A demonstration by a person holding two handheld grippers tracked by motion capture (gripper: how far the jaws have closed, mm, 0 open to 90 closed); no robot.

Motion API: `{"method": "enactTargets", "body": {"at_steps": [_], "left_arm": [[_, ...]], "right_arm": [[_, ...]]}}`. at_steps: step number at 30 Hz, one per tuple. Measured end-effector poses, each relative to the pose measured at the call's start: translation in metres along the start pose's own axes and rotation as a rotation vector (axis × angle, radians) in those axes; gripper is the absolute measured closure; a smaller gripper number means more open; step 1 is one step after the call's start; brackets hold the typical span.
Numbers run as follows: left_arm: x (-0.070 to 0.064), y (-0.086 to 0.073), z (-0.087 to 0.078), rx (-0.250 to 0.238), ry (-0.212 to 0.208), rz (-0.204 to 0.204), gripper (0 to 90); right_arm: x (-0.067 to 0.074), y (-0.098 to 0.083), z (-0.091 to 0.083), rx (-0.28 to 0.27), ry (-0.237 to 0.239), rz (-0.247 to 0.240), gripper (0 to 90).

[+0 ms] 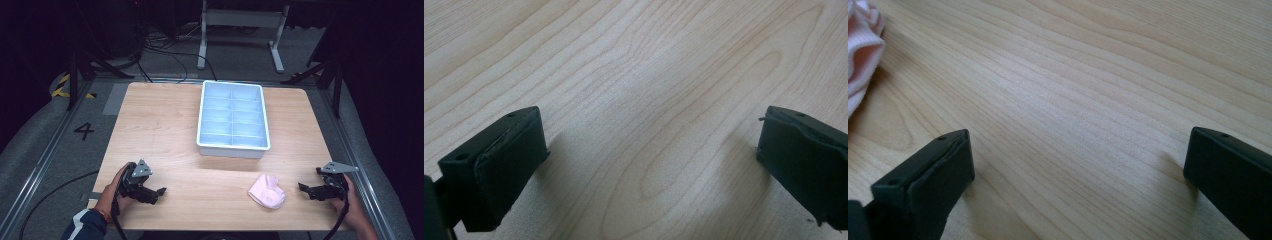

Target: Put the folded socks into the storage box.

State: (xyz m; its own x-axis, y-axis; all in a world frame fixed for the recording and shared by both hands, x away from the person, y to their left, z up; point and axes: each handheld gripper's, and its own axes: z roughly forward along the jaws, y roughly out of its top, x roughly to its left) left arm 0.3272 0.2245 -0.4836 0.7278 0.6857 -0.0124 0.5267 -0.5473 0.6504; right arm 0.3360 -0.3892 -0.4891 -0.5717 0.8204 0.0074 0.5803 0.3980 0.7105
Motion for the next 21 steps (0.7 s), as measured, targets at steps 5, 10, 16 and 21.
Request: {"method": "enactTargets", "body": {"at_steps": [5,10,16,21], "left_arm": [[-0.0007,-0.0006,-0.0005,-0.002,0.008,-0.006,0.0],[0.0003,-0.0028,-0.0020,-0.005,0.005,-0.007,0.0],[0.0027,-0.0058,-0.0050,-0.003,0.006,0.002,0.1],[0.0031,-0.0072,-0.0060,-0.004,0.004,-0.006,0.1]], "right_arm": [[0.0000,0.0000,0.0000,0.000,0.000,0.000,0.0],[0.0001,0.0000,0.0000,0.000,0.000,0.000,0.0],[0.0002,-0.0004,-0.0004,-0.002,0.009,-0.010,0.1],[-0.0001,-0.0005,-0.0007,-0.003,0.015,-0.010,0.0]]}}
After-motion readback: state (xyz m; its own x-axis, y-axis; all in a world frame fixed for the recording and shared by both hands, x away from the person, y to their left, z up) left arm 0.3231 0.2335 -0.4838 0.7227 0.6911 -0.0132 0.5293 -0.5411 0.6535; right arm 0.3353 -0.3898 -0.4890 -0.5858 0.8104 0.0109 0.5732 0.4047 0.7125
